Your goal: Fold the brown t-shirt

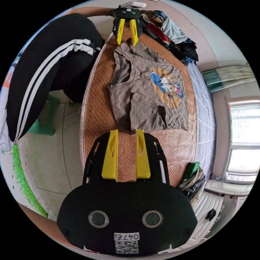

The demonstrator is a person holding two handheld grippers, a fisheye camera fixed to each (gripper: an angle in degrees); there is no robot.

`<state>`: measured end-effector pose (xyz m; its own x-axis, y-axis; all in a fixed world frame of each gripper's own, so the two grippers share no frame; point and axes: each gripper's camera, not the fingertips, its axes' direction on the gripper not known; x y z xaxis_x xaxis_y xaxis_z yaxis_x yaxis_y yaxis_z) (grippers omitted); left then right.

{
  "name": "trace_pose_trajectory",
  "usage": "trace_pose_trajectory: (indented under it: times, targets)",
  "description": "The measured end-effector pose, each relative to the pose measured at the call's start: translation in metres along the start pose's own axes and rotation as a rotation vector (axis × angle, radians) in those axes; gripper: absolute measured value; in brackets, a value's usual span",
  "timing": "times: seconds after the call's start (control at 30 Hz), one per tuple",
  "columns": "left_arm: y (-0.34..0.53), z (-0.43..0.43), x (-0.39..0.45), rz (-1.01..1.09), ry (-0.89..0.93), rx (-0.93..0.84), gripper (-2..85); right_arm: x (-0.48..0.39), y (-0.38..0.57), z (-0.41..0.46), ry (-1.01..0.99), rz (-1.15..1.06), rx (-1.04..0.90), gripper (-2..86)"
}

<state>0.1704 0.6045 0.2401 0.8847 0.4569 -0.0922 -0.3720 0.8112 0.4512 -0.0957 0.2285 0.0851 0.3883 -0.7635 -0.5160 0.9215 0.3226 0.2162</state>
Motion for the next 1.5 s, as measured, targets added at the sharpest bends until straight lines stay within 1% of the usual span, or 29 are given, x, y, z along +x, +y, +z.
trace_pose_trajectory:
  times: [0.1, 0.23, 0.3, 0.33, 0.4, 0.47, 0.63, 0.77, 0.83, 0.93, 1.03, 1.07, 1.1, 1.13, 1.2, 1.27, 1.3, 1.33, 1.37, 1.4, 1.43, 1.5]
  targets:
    - [-0.015, 0.037, 0.004, 0.015, 0.045, -0.024, 11.8, -0.005, -0.01, 0.013, 0.044, -0.061, -0.03, 5.4]
    - [-0.021, 0.083, -0.002, -0.004, 0.147, -0.027, 10.7, 0.003, -0.009, 0.025, 0.012, -0.077, -0.023, 3.4]
    - [-0.018, 0.111, -0.014, -0.048, 0.206, -0.01, 7.7, 0.013, -0.001, 0.036, -0.044, -0.056, -0.013, 2.1]
    - [-0.016, 0.119, -0.019, -0.071, 0.196, -0.005, 6.3, 0.016, 0.001, 0.039, -0.059, -0.051, -0.009, 1.8]
    - [-0.007, 0.151, -0.033, -0.131, 0.227, 0.007, 0.6, 0.027, 0.012, 0.05, -0.141, -0.028, 0.003, 0.8]
    - [-0.001, 0.172, -0.034, -0.16, 0.246, 0.024, -0.3, 0.034, 0.022, 0.057, -0.138, 0.015, 0.017, 0.3]
    - [0.015, 0.205, 0.008, -0.161, 0.217, 0.026, -0.9, 0.043, 0.053, 0.058, -0.141, 0.079, 0.054, 0.0]
    - [0.046, 0.198, 0.067, -0.108, 0.267, 0.027, -1.0, 0.033, 0.092, 0.025, -0.231, 0.086, 0.178, 0.0]
    - [0.063, 0.194, 0.075, -0.108, 0.296, 0.057, -1.0, 0.034, 0.111, 0.011, -0.245, 0.109, 0.239, 0.0]
    - [0.084, 0.204, 0.044, -0.173, 0.345, 0.134, -1.0, 0.061, 0.14, 0.014, -0.235, 0.228, 0.281, 0.0]
    - [0.09, 0.248, -0.033, -0.288, 0.402, 0.172, -1.0, 0.116, 0.17, 0.053, -0.258, 0.385, 0.267, 0.0]
    - [0.088, 0.274, -0.071, -0.344, 0.436, 0.171, -1.0, 0.141, 0.183, 0.077, -0.281, 0.439, 0.251, 0.0]
    - [0.083, 0.306, -0.112, -0.417, 0.489, 0.145, -1.0, 0.165, 0.197, 0.102, -0.306, 0.491, 0.238, 0.0]
    - [0.08, 0.324, -0.132, -0.465, 0.518, 0.12, -1.0, 0.177, 0.204, 0.115, -0.32, 0.517, 0.234, 0.0]
    - [0.069, 0.398, -0.199, -0.58, 0.61, 0.024, -0.9, 0.223, 0.234, 0.166, -0.383, 0.62, 0.229, 0.0]
    - [0.065, 0.447, -0.231, -0.629, 0.633, -0.037, -0.7, 0.25, 0.258, 0.203, -0.429, 0.691, 0.256, 0.1]
    - [0.066, 0.478, -0.246, -0.663, 0.632, -0.075, -0.4, 0.265, 0.273, 0.231, -0.495, 0.742, 0.274, 0.2]
    - [0.067, 0.491, -0.252, -0.682, 0.63, -0.087, -0.1, 0.272, 0.28, 0.246, -0.535, 0.764, 0.279, 0.3]
    - [0.074, 0.515, -0.26, -0.723, 0.628, -0.095, 0.4, 0.282, 0.295, 0.277, -0.615, 0.817, 0.278, 0.8]
    - [0.085, 0.533, -0.265, -0.78, 0.612, -0.083, 2.8, 0.288, 0.31, 0.306, -0.674, 0.876, 0.282, 1.4]
    - [0.093, 0.54, -0.267, -0.81, 0.603, -0.073, 4.0, 0.289, 0.317, 0.319, -0.684, 0.909, 0.283, 2.3]
    - [0.133, 0.543, -0.262, -0.902, 0.533, 0.006, 11.0, 0.284, 0.35, 0.349, -0.635, 1.026, 0.29, 5.1]
